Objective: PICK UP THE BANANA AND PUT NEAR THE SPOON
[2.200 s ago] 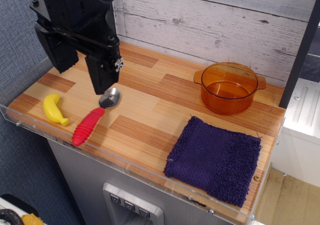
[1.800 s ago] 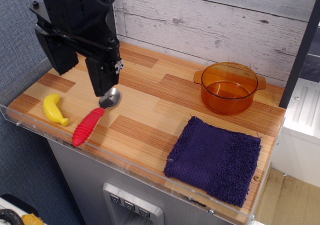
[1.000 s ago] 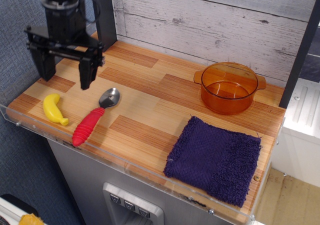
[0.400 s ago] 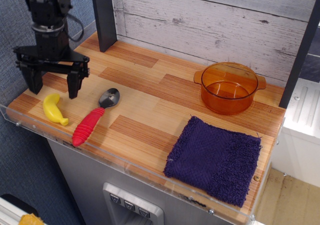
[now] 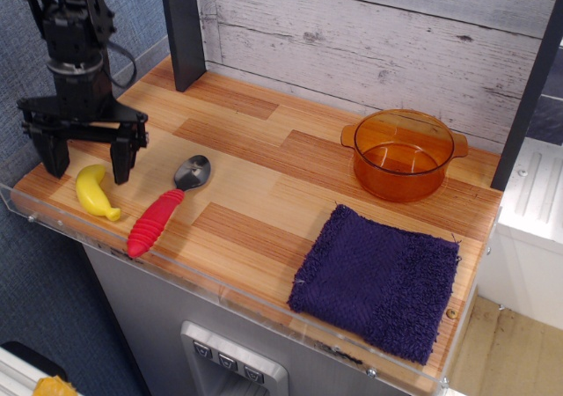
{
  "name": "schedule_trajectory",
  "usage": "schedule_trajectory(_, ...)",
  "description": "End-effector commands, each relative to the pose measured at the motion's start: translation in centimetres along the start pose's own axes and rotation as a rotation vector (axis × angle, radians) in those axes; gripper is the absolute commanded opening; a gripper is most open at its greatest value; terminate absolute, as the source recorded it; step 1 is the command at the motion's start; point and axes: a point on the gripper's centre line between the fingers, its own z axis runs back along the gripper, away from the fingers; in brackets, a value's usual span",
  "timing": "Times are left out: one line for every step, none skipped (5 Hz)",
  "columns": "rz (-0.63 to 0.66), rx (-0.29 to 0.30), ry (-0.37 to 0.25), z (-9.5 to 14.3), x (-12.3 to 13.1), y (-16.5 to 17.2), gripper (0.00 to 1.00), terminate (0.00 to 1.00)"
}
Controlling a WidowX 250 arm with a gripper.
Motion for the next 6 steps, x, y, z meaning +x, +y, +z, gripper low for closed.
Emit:
schedule_trajectory(0.018,0.002,-0.030,-0.4,0.3,1.0,1.00,0.00)
schedule_trajectory(0.018,-0.002,-0.032,-0.2,0.4,1.2,0.00,0.00)
schedule_trajectory(0.022,-0.017,-0.030,-0.2,0.4,1.4,0.00,0.00)
schedule_trajectory(0.026,-0.017,-0.032,-0.1,0.4,1.5,0.00,0.00)
schedule_trajectory(0.044,-0.009,-0.016,0.8,0.6,1.8,0.00,0.00)
schedule_trajectory(0.058,0.011,-0.001,2.4,0.9,2.0,0.00,0.00)
